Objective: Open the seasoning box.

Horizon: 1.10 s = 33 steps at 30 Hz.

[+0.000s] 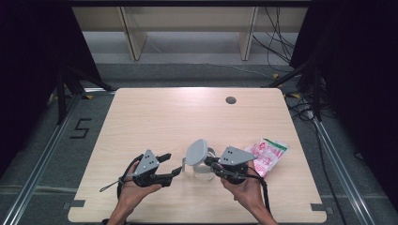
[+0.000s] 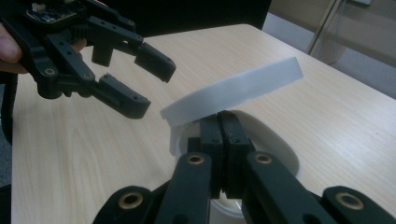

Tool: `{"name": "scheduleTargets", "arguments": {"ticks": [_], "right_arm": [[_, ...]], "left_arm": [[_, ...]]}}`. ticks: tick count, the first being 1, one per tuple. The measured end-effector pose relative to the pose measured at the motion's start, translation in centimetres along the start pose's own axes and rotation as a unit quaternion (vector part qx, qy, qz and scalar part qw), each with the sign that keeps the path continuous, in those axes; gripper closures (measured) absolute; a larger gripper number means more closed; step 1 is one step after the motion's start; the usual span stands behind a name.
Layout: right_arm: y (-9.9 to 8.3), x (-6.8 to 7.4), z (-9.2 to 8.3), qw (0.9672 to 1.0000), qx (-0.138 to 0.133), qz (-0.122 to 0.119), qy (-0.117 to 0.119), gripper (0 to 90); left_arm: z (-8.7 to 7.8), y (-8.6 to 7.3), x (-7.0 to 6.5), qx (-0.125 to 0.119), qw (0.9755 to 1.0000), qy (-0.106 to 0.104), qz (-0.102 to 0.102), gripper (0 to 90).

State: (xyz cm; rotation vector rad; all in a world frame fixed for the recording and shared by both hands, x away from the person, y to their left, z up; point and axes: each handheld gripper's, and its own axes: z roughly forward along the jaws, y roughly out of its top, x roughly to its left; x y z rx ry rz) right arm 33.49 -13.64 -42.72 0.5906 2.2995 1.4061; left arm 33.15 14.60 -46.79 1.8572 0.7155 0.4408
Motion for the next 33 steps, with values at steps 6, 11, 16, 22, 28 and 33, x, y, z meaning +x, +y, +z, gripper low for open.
{"name": "scheduleTargets", "arguments": {"ticks": [6,11,16,22,28,33], "right_arm": [[0.5,0.4,0.4,1.0000,-0.003,-0.003,0.003,90.0],[1.0,0.7,0.8,0.9999,-0.005,-0.010,0.008,90.0],[1.4,1.0,1.2,0.9998,-0.007,-0.017,0.012,90.0],[1.8,1.6,1.7,0.9996,-0.009,-0.022,0.016,89.9],[1.6,1.1,1.0,0.9997,-0.012,-0.019,0.009,85.4],[-0.1,-0.4,-1.1,0.9998,-0.010,0.014,-0.013,77.2]], "left_arm": [[-0.5,-0.5,0.1,0.002,1.0000,0.003,-0.009,33.6],[-0.7,-0.8,0.0,0.009,0.9999,0.004,-0.007,32.0],[-0.8,-0.9,-0.2,0.006,0.9999,0.006,-0.006,31.3],[-0.9,-1.1,-0.2,0.012,0.9999,0.007,-0.004,31.2],[-1.1,-1.2,-0.1,0.007,0.9999,0.009,-0.007,31.0],[-1.2,-1.3,0.0,0.005,0.9999,0.012,-0.010,30.9]]}}
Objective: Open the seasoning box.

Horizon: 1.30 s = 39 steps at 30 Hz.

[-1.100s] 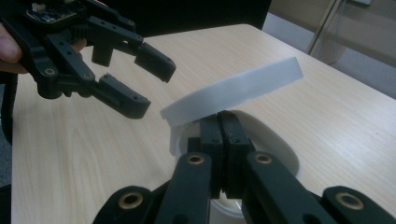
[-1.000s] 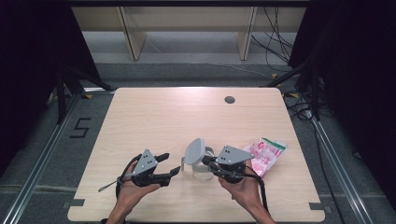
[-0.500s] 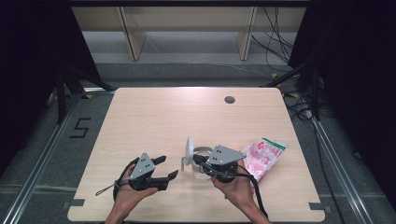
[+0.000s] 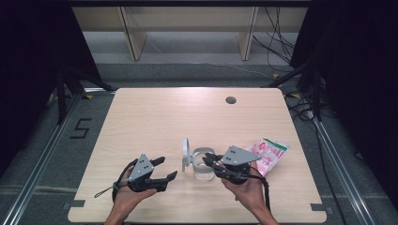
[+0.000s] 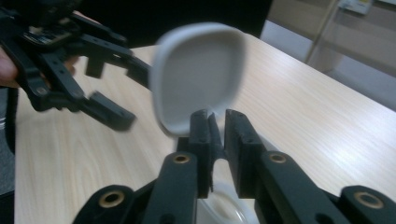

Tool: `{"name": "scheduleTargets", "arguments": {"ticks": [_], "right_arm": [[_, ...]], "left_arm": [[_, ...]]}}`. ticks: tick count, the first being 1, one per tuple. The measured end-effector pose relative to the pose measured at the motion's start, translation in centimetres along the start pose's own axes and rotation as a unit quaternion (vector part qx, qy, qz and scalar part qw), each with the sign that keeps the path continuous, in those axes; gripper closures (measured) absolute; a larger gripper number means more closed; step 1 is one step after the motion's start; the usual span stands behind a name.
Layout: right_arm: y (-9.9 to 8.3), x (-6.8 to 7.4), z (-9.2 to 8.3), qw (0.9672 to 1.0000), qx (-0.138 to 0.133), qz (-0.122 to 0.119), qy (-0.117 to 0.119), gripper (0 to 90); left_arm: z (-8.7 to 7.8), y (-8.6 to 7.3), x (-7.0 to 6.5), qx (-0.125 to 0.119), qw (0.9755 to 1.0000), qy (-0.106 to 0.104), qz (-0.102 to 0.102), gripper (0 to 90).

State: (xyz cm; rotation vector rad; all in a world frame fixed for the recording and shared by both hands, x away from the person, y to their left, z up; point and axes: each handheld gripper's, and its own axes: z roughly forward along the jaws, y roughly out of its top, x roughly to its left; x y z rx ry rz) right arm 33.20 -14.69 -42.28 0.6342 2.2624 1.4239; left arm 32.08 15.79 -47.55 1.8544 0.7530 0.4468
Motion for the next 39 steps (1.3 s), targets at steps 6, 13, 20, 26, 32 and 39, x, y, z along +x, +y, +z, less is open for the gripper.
{"name": "scheduleTargets", "arguments": {"ticks": [6,13,20,26,32,39], "right_arm": [[-2.4,-2.1,-2.6,0.9982,0.017,0.026,-0.051,69.8],[-4.9,-4.2,-5.7,0.9902,0.023,0.093,-0.102,60.5],[-6.8,-5.4,-8.0,0.9832,0.028,0.115,-0.138,55.0],[-8.1,-6.1,-9.3,0.9722,0.021,0.170,-0.160,47.1],[-9.0,-6.8,-9.9,0.9641,0.023,0.187,-0.187,40.8],[-9.8,-7.4,-10.3,0.9557,0.032,0.197,-0.216,36.4]], "left_arm": [[0.0,0.0,-0.1,0.003,1.0000,0.001,0.000,30.9],[-0.1,0.0,0.1,0.001,1.0000,0.003,-0.003,30.9],[0.0,0.1,-0.1,0.002,1.0000,-0.003,-0.003,30.6],[0.1,0.0,0.0,0.002,1.0000,-0.004,-0.007,30.5],[0.1,0.1,0.1,0.002,1.0000,-0.005,-0.006,30.4],[0.1,0.0,0.2,0.003,0.9999,-0.004,-0.011,30.4]]}}
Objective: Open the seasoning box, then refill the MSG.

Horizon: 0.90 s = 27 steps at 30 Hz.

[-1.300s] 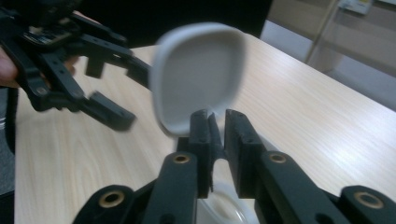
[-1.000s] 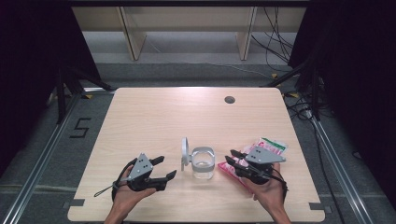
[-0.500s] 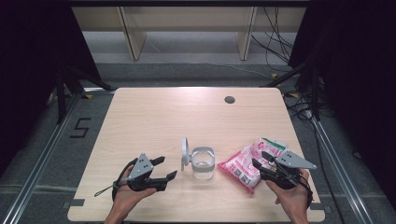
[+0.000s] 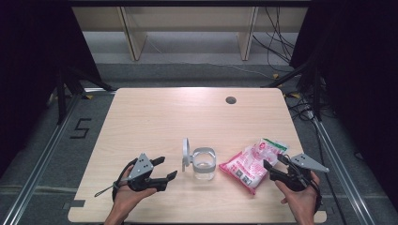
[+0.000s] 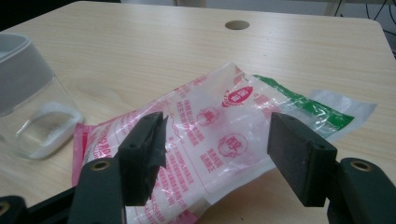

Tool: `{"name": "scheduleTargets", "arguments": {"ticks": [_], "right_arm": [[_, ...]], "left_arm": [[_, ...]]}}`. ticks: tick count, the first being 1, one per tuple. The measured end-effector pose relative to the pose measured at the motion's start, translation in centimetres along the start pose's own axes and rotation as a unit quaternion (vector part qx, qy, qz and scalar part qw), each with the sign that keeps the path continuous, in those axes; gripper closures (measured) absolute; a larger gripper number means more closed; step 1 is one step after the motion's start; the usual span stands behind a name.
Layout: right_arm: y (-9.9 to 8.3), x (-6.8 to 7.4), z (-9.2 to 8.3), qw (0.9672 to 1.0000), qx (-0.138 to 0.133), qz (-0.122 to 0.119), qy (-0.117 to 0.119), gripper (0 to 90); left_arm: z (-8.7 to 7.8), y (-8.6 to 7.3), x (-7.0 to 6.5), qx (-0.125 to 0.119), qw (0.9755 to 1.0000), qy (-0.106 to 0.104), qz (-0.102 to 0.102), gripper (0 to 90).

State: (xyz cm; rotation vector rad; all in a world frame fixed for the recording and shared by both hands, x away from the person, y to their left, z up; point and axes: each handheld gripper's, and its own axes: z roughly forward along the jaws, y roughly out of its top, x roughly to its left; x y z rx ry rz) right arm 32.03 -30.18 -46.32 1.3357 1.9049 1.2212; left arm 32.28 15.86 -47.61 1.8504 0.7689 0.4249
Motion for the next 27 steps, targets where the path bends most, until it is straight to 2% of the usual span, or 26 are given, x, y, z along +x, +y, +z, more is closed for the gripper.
{"name": "scheduleTargets", "arguments": {"ticks": [3,4,5,6,7,8,9,10,11,12,13,14,15,16,17,18,20,21,24,26,27], "right_arm": [[-0.4,0.1,0.1,0.9992,0.015,0.036,-0.010,32.9],[-0.4,-0.3,0.3,0.9998,0.010,0.018,-0.008,32.8],[-0.5,-0.5,0.4,0.9996,0.013,0.025,-0.004,31.2],[-0.7,-0.5,0.5,0.9991,0.019,0.035,-0.015,28.2],[-0.8,-0.6,0.6,0.9988,0.025,0.038,-0.016,26.2],[-0.8,-0.6,0.6,0.9977,0.043,0.051,-0.014,25.5],[-1.0,-1.1,0.8,0.9989,0.034,0.030,-0.014,24.7],[-1.0,-1.2,0.9,0.9985,0.036,0.040,-0.007,23.6],[-1.1,-1.1,1.0,0.9980,0.039,0.046,-0.019,22.7],[-1.1,-1.0,0.9,0.9974,0.041,0.058,-0.015,22.2],[-1.1,-1.6,1.0,0.9988,0.036,0.029,-0.017,21.7],[-1.2,-1.3,1.0,0.9978,0.038,0.051,-0.016,20.8],[-1.2,-1.6,1.0,0.9980,0.040,0.048,-0.009,19.7],[-1.3,-1.7,1.1,0.9981,0.038,0.046,-0.014,19.4],[-1.4,-1.8,1.2,0.9976,0.041,0.055,-0.008,19.4],[-1.5,-1.9,1.2,0.9976,0.042,0.054,-0.009,19.5],[-1.5,-2.0,1.2,0.9978,0.041,0.048,-0.021,19.4],[-1.4,-1.6,1.0,0.9961,0.044,0.074,-0.018,19.6],[-1.5,-2.0,1.5,0.9977,0.049,0.042,-0.020,19.5],[-1.6,-2.0,1.7,0.9974,0.052,0.047,-0.019,19.3],[-1.6,-2.0,1.8,0.9972,0.051,0.055,-0.006,20.0]], "left_arm": [[0.0,0.0,-0.1,0.001,1.0000,0.001,0.000,30.4],[0.1,0.0,-0.1,-0.002,1.0000,0.000,0.000,30.4],[0.0,0.0,-0.1,-0.002,1.0000,-0.002,0.003,30.4],[-0.1,0.1,-0.1,0.001,1.0000,0.002,0.003,30.4],[-0.2,0.1,-0.1,0.002,1.0000,0.002,0.005,30.4],[-0.2,0.1,0.0,0.002,1.0000,0.002,0.004,30.4],[-0.2,0.1,0.0,0.002,1.0000,0.003,0.002,30.4],[-0.2,0.1,0.0,0.001,1.0000,0.004,0.001,30.4],[-0.2,0.1,0.0,0.001,1.0000,0.005,0.002,30.4],[-0.1,0.0,0.1,-0.002,1.0000,0.003,0.000,30.3],[-0.1,0.0,0.1,-0.003,1.0000,0.003,-0.002,30.3],[-0.2,0.0,0.0,0.000,1.0000,0.004,-0.003,30.3],[-0.2,0.0,0.0,0.000,1.0000,0.004,-0.003,30.2],[-0.1,0.0,0.0,0.000,1.0000,0.004,-0.002,30.3],[-0.1,0.0,0.0,-0.002,1.0000,0.003,-0.002,30.3],[-0.2,0.1,0.0,0.002,1.0000,0.005,0.001,30.3],[0.0,0.0,-0.1,-0.002,1.0000,-0.001,0.001,30.3],[0.0,-0.1,-0.1,0.001,1.0000,0.001,0.002,30.3],[0.1,-0.1,-0.1,0.004,1.0000,0.001,0.000,30.2],[0.2,-0.1,-0.2,0.002,1.0000,-0.001,-0.001,30.2],[0.2,-0.1,-0.2,0.002,1.0000,-0.002,0.001,30.1]]}}
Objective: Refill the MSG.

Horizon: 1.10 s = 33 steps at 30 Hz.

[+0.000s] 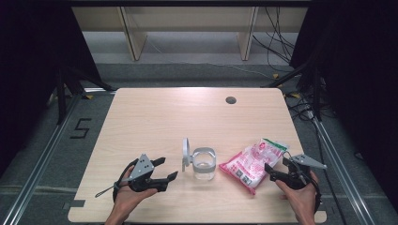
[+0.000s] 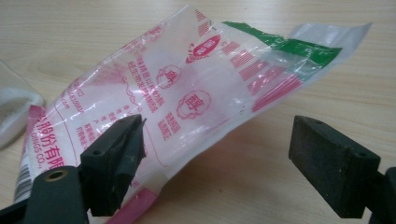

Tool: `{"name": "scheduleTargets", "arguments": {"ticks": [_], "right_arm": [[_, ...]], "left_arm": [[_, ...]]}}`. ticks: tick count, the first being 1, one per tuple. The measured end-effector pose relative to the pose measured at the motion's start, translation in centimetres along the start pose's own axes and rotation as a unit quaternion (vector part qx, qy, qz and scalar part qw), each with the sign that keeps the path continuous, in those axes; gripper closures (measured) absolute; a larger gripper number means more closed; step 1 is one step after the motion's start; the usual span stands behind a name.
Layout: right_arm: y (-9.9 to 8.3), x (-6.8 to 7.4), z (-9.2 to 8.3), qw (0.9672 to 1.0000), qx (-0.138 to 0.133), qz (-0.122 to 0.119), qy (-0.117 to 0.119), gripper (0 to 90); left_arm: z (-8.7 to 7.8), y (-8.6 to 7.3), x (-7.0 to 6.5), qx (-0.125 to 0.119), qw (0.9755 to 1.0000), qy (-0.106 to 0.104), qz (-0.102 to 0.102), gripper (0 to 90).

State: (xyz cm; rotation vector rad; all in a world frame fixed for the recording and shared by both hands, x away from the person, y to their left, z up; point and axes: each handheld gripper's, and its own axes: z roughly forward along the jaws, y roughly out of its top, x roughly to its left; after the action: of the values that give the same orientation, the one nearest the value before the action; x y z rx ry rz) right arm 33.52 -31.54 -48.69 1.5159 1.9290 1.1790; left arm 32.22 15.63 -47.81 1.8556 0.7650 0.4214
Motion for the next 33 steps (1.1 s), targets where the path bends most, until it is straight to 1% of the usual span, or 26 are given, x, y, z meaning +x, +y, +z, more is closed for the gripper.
{"name": "scheduleTargets", "arguments": {"ticks": [2,3,4,5,7,8,9,10,12,13,14,15,16,17,19,20,21,22,23,24,25,27,30,31,32,33], "right_arm": [[0.0,0.1,0.1,0.9999,0.006,0.011,-0.006,20.2],[0.1,-0.3,0.4,1.0000,-0.001,0.002,0.005,20.5],[0.2,-0.1,0.4,0.9997,0.009,0.020,0.006,21.1],[0.2,-0.5,0.8,0.9999,0.001,0.006,0.008,21.6],[0.2,-0.1,1.1,0.9989,0.010,0.042,0.018,23.1],[0.3,-0.5,1.4,0.9994,0.004,0.017,0.031,24.4],[0.3,-0.4,1.5,0.9992,0.002,0.019,0.034,25.4],[0.4,-0.4,1.6,0.9996,0.004,0.010,0.026,26.2],[0.6,-0.3,1.7,0.9996,0.007,0.009,0.025,27.5],[0.6,0.1,1.7,0.9990,0.016,0.033,0.025,28.2],[0.5,-0.4,2.1,0.9995,0.002,0.006,0.030,28.4],[0.6,0.1,1.9,0.9986,0.019,0.038,0.031,28.7],[0.7,-0.3,2.3,0.9991,0.008,0.014,0.039,29.2],[0.7,-0.1,2.5,0.9993,0.009,0.014,0.032,30.2],[0.8,-0.1,2.5,0.9993,0.015,0.007,0.034,31.3],[0.8,0.0,2.7,0.9993,0.008,0.011,0.035,32.0],[0.8,0.2,2.8,0.9991,0.008,0.029,0.030,32.9],[0.8,-0.3,2.9,0.9994,0.015,0.007,0.030,33.8],[0.9,-0.4,2.9,0.9994,0.020,0.003,0.030,35.1],[0.8,0.4,2.7,0.9975,0.035,0.055,0.027,35.8],[0.9,0.0,3.0,0.9986,0.020,0.030,0.040,36.4],[1.0,-0.3,3.2,0.9990,0.021,0.011,0.039,38.9],[1.0,-0.3,3.7,0.9990,0.025,0.011,0.037,42.0],[1.0,-0.3,3.8,0.9989,0.026,0.009,0.038,43.5],[1.0,0.1,3.9,0.9981,0.021,0.036,0.046,45.1],[1.1,0.1,4.1,0.9988,0.023,0.019,0.039,46.9]], "left_arm": [[0.1,0.0,-0.1,0.002,1.0000,0.001,-0.001,30.2],[0.1,-0.1,-0.1,0.003,1.0000,0.001,-0.003,30.1],[0.0,-0.1,0.0,0.004,1.0000,0.001,-0.003,30.2],[0.1,-0.1,0.1,0.003,1.0000,0.001,-0.003,30.1],[0.1,-0.1,0.1,0.004,1.0000,0.000,-0.002,30.1],[0.1,-0.1,0.1,0.004,1.0000,0.001,-0.001,30.1],[0.1,-0.1,0.1,0.004,1.0000,0.000,-0.001,30.1],[0.1,-0.1,0.1,0.005,1.0000,0.000,-0.002,30.1],[0.1,-0.2,0.1,0.006,1.0000,0.000,0.001,30.1],[0.1,-0.2,0.1,0.006,1.0000,0.000,0.000,30.1],[0.1,-0.2,0.1,0.004,1.0000,0.000,-0.001,30.1],[0.1,-0.2,0.1,0.004,1.0000,0.001,0.000,30.1],[0.1,-0.2,0.0,0.003,1.0000,0.001,0.000,30.1],[0.0,-0.1,0.0,0.006,1.0000,0.004,-0.001,30.1],[0.0,-0.1,-0.1,0.002,1.0000,0.001,0.000,30.1],[0.0,-0.1,-0.1,0.004,1.0000,0.002,-0.002,30.1],[0.0,-0.2,0.0,0.007,1.0000,0.002,0.003,30.1],[0.1,-0.2,0.0,0.005,1.0000,0.001,0.001,30.1],[0.1,-0.2,0.0,0.005,1.0000,0.000,0.002,30.1],[0.1,-0.1,0.0,0.005,1.0000,-0.001,0.001,30.1],[0.0,-0.1,0.1,0.012,0.9999,0.004,0.009,30.1],[0.1,-0.2,0.0,0.005,1.0000,0.000,0.002,30.1],[0.1,-0.2,0.0,0.009,1.0000,0.002,0.000,30.1],[0.2,-0.3,-0.1,0.003,1.0000,0.000,-0.005,30.1],[0.2,-0.3,0.1,0.008,1.0000,-0.001,0.000,30.1],[0.2,-0.4,0.1,0.008,1.0000,0.000,0.000,30.1]]}}
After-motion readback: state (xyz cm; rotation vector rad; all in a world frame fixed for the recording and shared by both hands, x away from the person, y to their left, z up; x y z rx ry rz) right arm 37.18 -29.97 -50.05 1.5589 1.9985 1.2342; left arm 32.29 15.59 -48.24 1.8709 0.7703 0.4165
